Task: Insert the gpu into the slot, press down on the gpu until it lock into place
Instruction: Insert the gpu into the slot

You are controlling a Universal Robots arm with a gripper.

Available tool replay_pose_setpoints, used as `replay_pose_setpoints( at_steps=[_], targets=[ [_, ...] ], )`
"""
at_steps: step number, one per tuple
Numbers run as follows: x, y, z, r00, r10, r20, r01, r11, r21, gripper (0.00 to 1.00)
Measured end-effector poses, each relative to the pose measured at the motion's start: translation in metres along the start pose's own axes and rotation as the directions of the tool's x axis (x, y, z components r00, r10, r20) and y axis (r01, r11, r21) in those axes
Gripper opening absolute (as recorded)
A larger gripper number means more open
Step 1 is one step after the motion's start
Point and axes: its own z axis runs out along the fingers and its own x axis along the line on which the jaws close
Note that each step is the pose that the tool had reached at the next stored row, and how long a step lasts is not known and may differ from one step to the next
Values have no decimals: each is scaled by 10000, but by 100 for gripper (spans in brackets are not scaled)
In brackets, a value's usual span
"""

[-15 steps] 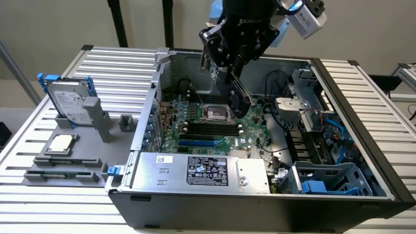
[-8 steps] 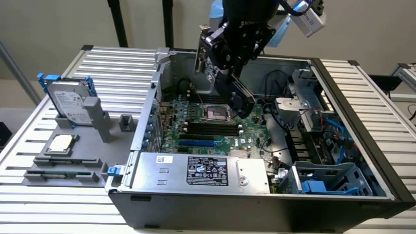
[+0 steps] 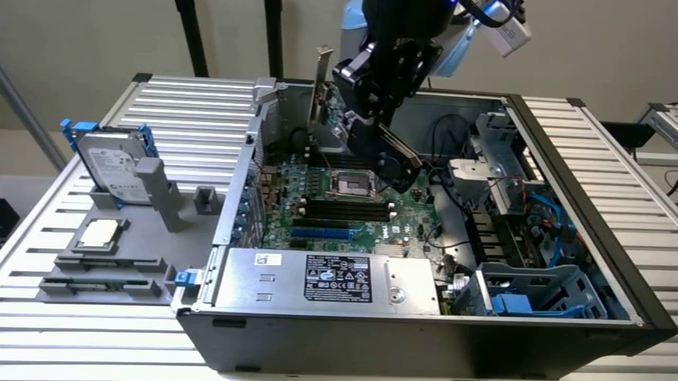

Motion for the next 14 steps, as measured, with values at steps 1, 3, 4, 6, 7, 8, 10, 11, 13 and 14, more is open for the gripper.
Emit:
replay_pose_setpoints(
  at_steps=[1,3,4,6,7,8,10,11,13,14],
  targets=[
    [0,0,3,9998,-178,-6,178,9998,10,26],
    [0,-1,10,9986,-532,-22,532,9986,29,26],
    [0,-1,13,9974,-723,-28,723,9974,39,26],
    [0,-1,20,9942,-1079,-42,1079,9941,60,26],
    [-1,-2,23,9920,-1265,-49,1265,9919,72,26],
    [-1,-2,27,9895,-1442,-55,1442,9895,83,26],
    [-1,-2,34,9837,-1797,-69,1798,9837,105,26],
    [-1,-3,37,9802,-1978,-77,1979,9802,116,26],
    [-1,-3,45,9725,-2328,-87,2329,9724,142,26],
    [-1,-3,51,9679,-2513,-89,2515,9677,164,26]
  ],
)
